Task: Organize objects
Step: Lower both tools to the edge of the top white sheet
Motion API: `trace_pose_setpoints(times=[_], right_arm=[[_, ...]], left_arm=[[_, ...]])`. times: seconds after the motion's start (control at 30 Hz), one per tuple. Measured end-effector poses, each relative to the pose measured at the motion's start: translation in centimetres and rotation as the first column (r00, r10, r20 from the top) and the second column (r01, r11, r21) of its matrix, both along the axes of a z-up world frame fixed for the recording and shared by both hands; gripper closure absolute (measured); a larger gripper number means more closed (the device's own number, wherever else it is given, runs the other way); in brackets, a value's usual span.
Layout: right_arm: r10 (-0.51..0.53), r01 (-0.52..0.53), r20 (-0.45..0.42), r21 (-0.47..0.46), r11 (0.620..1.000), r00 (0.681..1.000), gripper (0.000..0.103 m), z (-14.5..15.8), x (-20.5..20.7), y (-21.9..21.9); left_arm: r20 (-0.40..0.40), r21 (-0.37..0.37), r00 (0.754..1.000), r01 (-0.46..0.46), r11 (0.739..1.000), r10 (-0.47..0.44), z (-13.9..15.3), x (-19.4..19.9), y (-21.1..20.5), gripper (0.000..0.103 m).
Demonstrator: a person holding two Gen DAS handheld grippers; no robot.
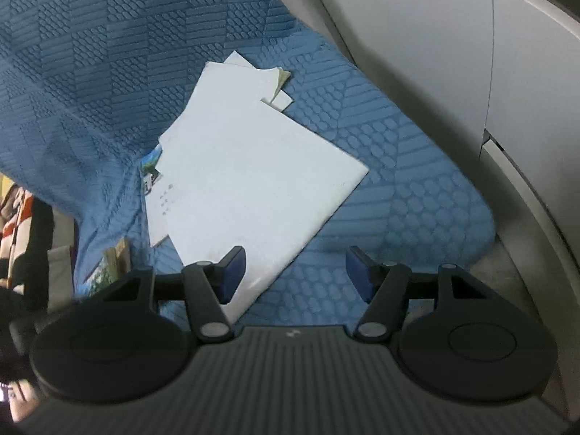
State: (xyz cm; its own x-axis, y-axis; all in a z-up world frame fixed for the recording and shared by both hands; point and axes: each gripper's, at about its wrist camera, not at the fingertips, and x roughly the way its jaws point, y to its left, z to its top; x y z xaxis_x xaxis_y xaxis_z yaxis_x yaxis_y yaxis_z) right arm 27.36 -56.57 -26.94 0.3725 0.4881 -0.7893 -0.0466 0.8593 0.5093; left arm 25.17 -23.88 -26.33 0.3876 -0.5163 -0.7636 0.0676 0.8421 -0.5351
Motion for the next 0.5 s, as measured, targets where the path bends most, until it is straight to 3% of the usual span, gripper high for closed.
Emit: trace_pose_setpoints(times=[0.07,0.17,0.3,0.5], right_arm=[[-0.038,0.038,0.001,0.029,0.999,0.999,0.038,-0.2,-0.7,0.8],[-0.081,0.08,0.013,0.046,0.996,0.997,0.038,-0.3,-1.8,2.5],[-0.108,0.107,0.022,0.044,0.993,0.994,0.038,-0.6,-2.3,4.1],[-0.127,0.128,-0.008,0.061,0.99,0.992,0.038,-1.6,-2.1,4.6]], left_arm=[[0.017,0.052,1.0,0.011,0.999,-0.012,0.4,2.1,-0.1,0.046],[0.061,0.111,0.996,0.053,0.992,-0.06,0.7,5.1,-0.6,0.032],[0.054,0.213,0.989,0.124,0.969,-0.138,0.2,9.0,-1.8,0.032],[-0.016,0.25,0.973,0.227,0.941,-0.23,-1.7,12.2,-2.3,0.037]])
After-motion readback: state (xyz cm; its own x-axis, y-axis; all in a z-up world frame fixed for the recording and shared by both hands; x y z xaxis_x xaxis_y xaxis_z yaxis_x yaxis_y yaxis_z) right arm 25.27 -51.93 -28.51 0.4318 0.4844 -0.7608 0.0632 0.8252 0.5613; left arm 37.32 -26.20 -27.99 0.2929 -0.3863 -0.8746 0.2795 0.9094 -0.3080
